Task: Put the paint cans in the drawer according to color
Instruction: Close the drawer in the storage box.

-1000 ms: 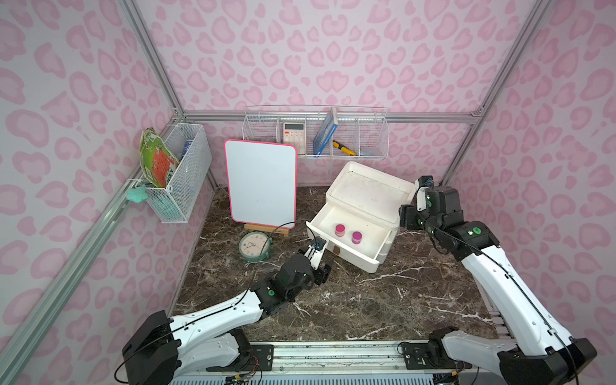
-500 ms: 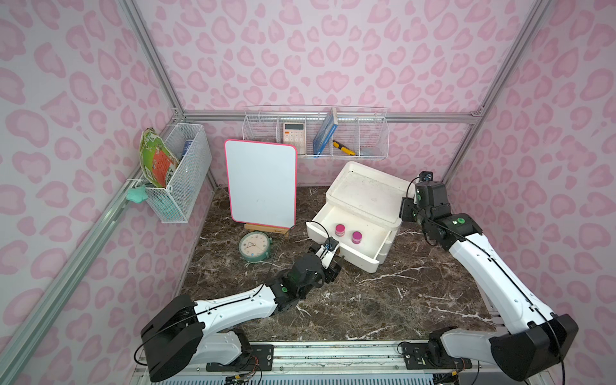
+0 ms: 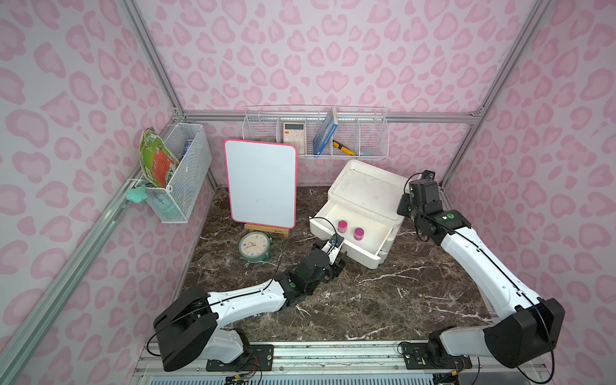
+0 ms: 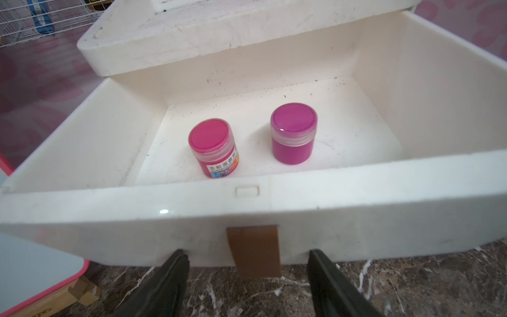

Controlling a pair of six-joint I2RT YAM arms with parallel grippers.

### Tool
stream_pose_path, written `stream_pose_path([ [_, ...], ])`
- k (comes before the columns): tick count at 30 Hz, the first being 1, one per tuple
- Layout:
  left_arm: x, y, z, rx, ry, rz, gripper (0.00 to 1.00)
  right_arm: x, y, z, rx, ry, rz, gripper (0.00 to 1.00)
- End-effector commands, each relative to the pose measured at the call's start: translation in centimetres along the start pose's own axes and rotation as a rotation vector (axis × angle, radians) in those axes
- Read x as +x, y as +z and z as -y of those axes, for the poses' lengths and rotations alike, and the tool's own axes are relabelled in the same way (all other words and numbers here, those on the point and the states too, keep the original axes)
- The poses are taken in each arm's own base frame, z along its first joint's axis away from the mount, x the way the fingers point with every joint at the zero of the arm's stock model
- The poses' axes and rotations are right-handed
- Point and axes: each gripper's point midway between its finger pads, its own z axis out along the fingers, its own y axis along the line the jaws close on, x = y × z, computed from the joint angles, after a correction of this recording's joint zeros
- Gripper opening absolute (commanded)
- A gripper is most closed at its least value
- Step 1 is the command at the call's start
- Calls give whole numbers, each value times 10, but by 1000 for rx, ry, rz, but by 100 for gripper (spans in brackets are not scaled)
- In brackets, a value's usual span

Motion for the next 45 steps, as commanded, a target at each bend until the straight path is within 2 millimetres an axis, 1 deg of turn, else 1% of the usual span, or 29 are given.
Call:
stream_pose_path([
  [1, -18, 1, -9, -47, -22, 57, 73, -5, 3, 0, 10, 80, 31, 42],
  [4, -20, 1, -9, -51, -24, 62, 73, -2, 8, 0, 20, 97, 25, 42],
  [6, -22, 1, -10, -54, -24, 65, 73, 0, 10, -2, 17, 102, 23, 39],
  [8, -23, 1, -11, -59, -24, 66, 73, 0, 12, -3, 19, 109, 23, 39],
  [11, -23, 2, -12, -68, -22, 66, 73, 0, 11, -4, 16, 116, 26, 30],
  [13, -23, 3, -13, -75, -20, 61, 73, -2, 8, -6, 11, 116, 32, 26],
  [19, -28, 13, -16, -114, -12, 55, 74, -3, -3, -14, -2, 115, 46, 19],
  [22, -33, 20, -17, -138, -20, 58, 74, -1, -6, -19, -17, 119, 43, 17],
  [27, -42, 34, -14, -153, -23, 75, 74, 0, -9, -23, -30, 129, 41, 16],
  [37, -60, 75, -9, -193, -9, 131, 75, 4, -8, -24, -37, 135, 30, 15],
  [39, -62, 81, -10, -204, -6, 142, 76, 5, -7, -24, -37, 133, 27, 15],
  [45, -59, 93, -9, -203, -16, 132, 77, 6, -8, -23, -41, 136, 27, 16],
])
